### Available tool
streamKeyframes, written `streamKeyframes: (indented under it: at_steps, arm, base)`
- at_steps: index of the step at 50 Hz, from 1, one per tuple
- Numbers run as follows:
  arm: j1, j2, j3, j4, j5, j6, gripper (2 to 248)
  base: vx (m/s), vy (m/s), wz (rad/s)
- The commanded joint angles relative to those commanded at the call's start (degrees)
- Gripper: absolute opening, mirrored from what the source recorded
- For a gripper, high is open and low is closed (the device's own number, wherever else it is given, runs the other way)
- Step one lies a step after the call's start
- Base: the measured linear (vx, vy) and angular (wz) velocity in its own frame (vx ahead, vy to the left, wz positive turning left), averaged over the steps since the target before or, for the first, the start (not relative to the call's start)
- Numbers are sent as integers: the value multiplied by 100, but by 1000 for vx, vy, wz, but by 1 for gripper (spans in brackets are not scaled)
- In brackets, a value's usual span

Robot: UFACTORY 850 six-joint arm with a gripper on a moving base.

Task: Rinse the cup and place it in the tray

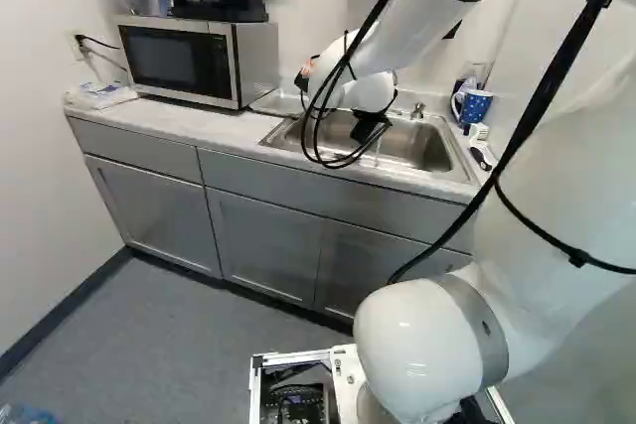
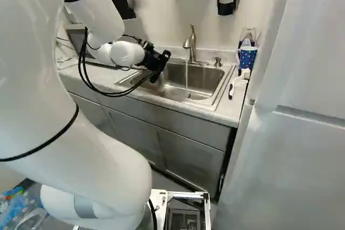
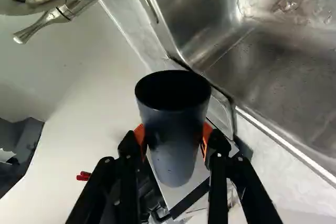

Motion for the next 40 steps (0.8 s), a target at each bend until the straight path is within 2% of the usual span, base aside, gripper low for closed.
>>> streamKeyframes:
  at_steps: [23,29,40]
  arm:
    - [0,0,0,0,0,-34,121]
    - [0,0,0,0,0,-282,121]
    - [0,0,0,0,0,-908,121]
  base:
    - [0,0,0]
    - [0,0,0]
    - [0,0,0]
